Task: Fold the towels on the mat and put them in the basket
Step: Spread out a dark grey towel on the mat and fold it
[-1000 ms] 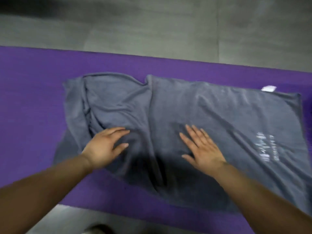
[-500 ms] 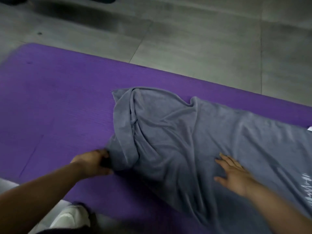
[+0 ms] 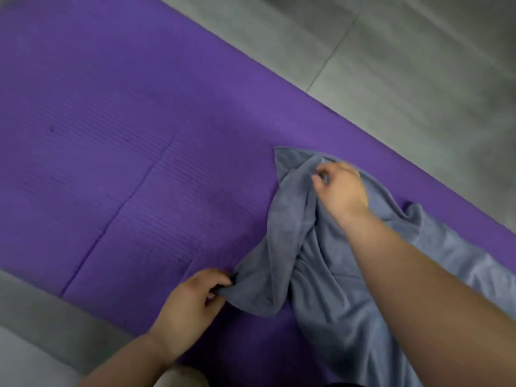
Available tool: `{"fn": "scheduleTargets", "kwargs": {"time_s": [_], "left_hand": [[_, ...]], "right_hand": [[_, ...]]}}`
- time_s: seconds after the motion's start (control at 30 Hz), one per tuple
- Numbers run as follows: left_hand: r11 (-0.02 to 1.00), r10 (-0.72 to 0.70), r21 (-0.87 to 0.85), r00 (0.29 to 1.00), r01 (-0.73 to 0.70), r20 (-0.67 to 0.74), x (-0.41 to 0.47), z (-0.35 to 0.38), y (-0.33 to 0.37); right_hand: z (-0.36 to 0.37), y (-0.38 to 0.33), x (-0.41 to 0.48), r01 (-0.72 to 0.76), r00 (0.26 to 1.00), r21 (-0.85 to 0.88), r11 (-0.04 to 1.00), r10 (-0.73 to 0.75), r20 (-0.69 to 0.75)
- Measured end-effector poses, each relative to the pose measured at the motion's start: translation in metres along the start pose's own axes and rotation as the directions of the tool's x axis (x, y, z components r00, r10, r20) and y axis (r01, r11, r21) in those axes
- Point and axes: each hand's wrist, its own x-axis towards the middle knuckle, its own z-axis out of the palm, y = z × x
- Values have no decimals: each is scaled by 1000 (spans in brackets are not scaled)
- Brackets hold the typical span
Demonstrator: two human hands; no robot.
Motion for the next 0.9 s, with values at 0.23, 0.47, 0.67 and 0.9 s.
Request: {"fn": "scheduleTargets", "kwargs": {"time_s": [0.23,0.47,0.67,0.9], "left_hand": [[962,-208,-198,975,188,-81,-1,-33,-12],[863,-441,-279,898,421,-8,12,-64,-34],[813,-547,-310,829,493,-115,9,-99,-57],[791,-586,-79,714,607,-384,22,-151,-63]], "right_hand": [[24,-55,73,111,970,-243,964,-52,235],[3,-76,114,-2,1000,-21,1000,2,-1],[-15,-119,169,-10,995,31,999,14,-102],[12,-162,217,35,999,256,966,-39,10]]}}
